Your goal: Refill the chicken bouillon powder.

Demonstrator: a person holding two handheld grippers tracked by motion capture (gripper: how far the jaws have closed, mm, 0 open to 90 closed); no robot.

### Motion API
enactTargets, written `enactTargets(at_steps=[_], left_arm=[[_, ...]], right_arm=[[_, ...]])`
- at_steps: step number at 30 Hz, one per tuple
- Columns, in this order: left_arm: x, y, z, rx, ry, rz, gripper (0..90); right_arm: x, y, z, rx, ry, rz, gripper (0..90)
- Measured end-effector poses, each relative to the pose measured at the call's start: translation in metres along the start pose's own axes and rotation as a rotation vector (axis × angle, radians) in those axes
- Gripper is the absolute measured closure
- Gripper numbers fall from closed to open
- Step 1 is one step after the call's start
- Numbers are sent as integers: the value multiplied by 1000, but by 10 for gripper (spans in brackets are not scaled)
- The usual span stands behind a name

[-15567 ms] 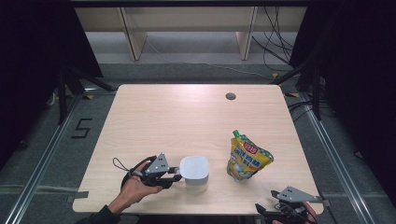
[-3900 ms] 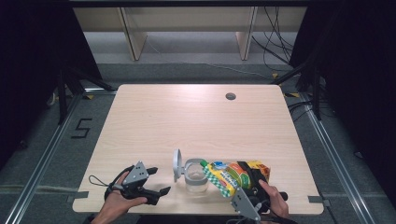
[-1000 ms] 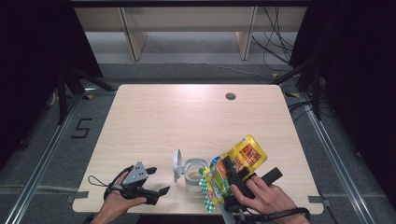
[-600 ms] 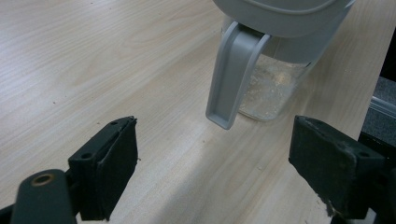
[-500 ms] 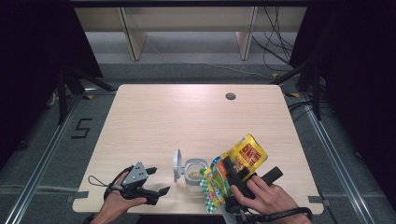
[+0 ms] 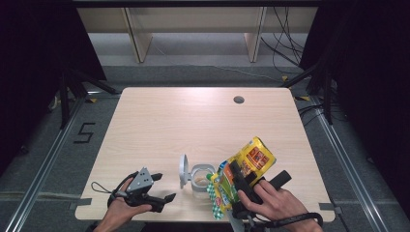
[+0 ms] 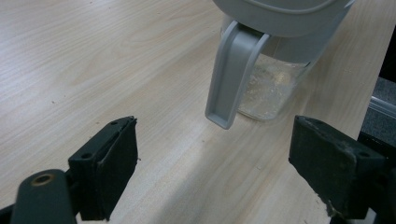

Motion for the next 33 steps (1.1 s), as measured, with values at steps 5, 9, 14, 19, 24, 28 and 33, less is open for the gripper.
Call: enactTargets(at_steps=[5,9,14,19,24,28,33], left_arm=[[1,1,2,9,-37,1,151],[1,0,3,27,-28,1,152],[1,0,2,16,-35,-1,151],[1,0,3,23,-38,2,152],[0,-1,0,16,-8,2,151],[0,-1,1,16,-6,-1,152],[1,-1,1,4,-18,-1,151]], right_arm=[[2,1,7,35,-77,-9,582],[3,1,7,18,-73,-2,582],[2,1,9,53,-82,-9,583],[0,1,9,42,-86,3,583],[-1,0,10,38,-80,5,583],[-1,1,12,45,-79,17,587],[-4,1,11,49,-84,26,591]])
Point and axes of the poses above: each handheld gripper's, and its own axes: y roughly forward along the jaws, x roughly out of its underside, z roughly to its right, the point moved 7 cm from there along y, roughly forward along the jaws, and after that the axes turned 12 degrees about -z, right-handed, at the moved point
